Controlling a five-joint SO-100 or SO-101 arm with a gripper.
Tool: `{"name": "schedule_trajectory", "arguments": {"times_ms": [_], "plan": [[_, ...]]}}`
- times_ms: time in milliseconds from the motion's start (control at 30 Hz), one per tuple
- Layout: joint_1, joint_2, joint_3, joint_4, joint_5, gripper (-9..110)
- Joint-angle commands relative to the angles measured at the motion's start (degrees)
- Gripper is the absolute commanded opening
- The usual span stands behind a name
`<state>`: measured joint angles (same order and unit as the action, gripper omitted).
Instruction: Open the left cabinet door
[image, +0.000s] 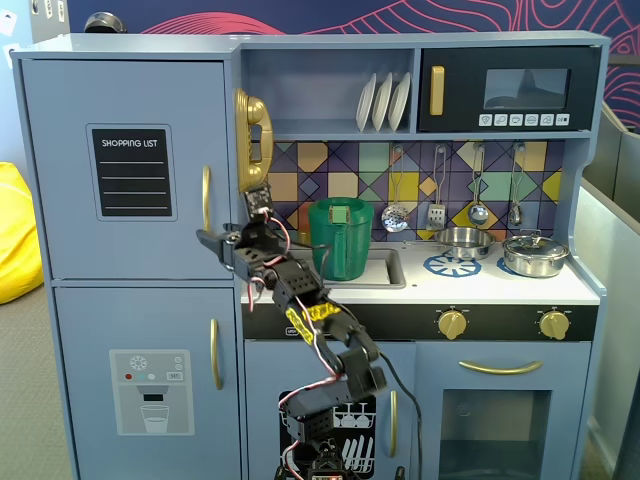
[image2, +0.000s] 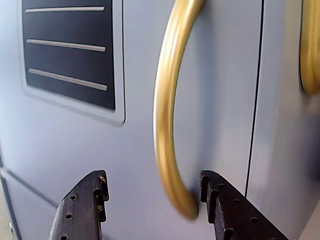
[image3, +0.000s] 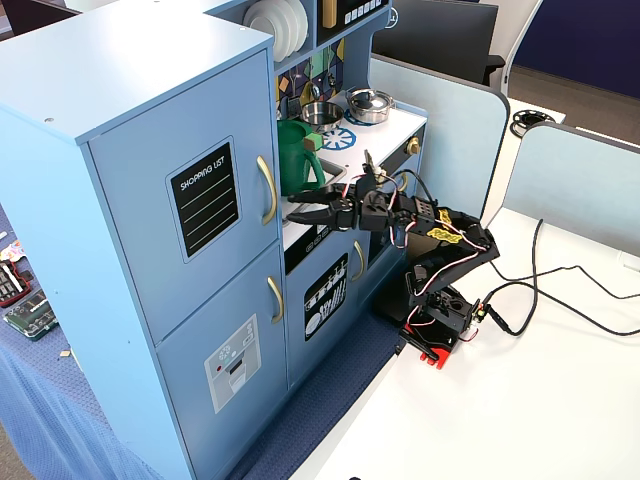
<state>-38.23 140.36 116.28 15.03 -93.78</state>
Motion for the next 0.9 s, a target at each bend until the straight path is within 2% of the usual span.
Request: {"name": "schedule_trajectory", "arguments": {"times_ms": [0,200,567,700,867], "plan": [[0.4,-6.2,-11.2,-2.0,-1.3,16],[-3.9,-12.0,-17.3,-3.0,-4.8,16],[-21.4,-4.7,-8.8,-1.4,-16.0,13],[-22.8,-1.3,-6.8,-0.1,-17.6,13],[-18.8,6.2,-2.3,1.9,-16.0,13]]}}
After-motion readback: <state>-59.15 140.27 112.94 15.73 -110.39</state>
